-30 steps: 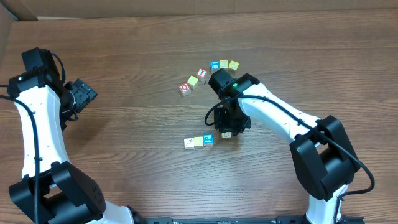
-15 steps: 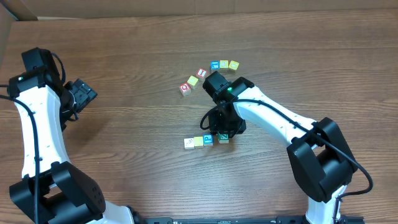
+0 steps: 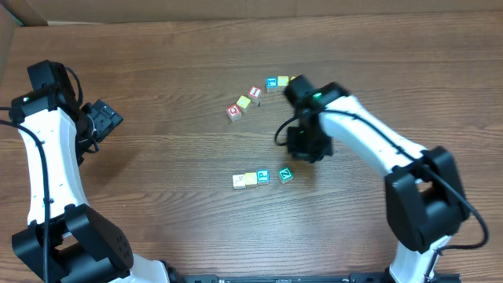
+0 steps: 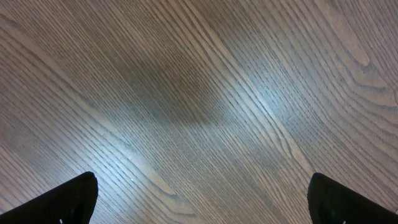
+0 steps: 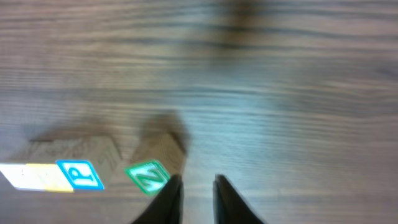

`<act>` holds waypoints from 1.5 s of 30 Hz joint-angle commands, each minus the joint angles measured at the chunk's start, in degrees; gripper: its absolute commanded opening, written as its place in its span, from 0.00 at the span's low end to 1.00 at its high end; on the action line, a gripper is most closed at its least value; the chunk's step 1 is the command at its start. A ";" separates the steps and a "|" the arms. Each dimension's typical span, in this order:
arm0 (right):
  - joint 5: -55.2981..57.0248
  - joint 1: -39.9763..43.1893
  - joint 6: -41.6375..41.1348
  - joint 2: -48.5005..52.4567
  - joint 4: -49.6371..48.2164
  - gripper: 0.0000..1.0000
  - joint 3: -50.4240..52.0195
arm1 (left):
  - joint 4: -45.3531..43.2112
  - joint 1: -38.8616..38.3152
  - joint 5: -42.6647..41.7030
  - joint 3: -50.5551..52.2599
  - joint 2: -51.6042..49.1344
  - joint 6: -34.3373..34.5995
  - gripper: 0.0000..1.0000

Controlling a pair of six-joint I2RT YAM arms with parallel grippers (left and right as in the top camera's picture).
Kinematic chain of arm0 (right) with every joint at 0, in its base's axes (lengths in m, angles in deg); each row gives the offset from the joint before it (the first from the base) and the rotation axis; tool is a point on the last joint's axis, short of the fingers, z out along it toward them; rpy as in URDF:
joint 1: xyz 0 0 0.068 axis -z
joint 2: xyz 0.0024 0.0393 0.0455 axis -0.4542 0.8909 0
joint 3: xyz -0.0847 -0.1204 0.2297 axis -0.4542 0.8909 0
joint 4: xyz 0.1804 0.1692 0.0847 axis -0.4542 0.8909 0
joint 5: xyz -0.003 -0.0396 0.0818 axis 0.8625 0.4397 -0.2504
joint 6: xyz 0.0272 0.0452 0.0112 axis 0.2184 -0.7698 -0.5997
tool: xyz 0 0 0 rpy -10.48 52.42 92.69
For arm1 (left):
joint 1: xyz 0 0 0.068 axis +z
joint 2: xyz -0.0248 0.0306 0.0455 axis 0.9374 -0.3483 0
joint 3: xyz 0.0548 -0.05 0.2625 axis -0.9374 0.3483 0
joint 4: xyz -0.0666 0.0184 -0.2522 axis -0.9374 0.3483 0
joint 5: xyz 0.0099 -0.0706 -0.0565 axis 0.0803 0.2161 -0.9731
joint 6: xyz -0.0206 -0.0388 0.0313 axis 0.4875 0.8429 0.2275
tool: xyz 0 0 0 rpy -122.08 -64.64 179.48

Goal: Flip 4 blocks
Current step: 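Lower the Z block beside P and open the right gripper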

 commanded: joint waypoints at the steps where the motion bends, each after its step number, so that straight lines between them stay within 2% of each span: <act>1: -0.22 1.57 0.52 -2.47 0.66 0.04 -0.26 | -0.07 0.00 0.11 -0.50 0.33 0.37 1.00; 5: -0.70 1.11 0.48 -2.45 -1.36 0.04 3.91 | -0.07 0.00 0.09 -0.50 0.33 0.37 1.00; 12: -4.81 -1.84 -2.54 -2.45 -11.32 0.04 12.09 | -0.07 0.00 0.11 -0.50 0.33 0.37 0.99; 19: -9.29 -4.46 -2.58 -2.40 -13.99 0.04 12.92 | -0.07 0.00 0.11 -0.50 0.33 0.37 0.99; 29: -9.62 -6.62 -5.57 -2.40 -16.00 0.05 12.92 | -0.07 0.00 0.11 -0.50 0.33 0.37 1.00; 37: -3.43 -6.51 -4.26 -2.40 -17.05 0.13 12.81 | -0.07 0.00 0.11 -0.50 0.33 0.37 1.00; 45: -3.41 -2.45 -1.81 -2.43 -16.74 0.23 9.25 | -0.07 0.00 0.11 -0.50 0.33 0.37 1.00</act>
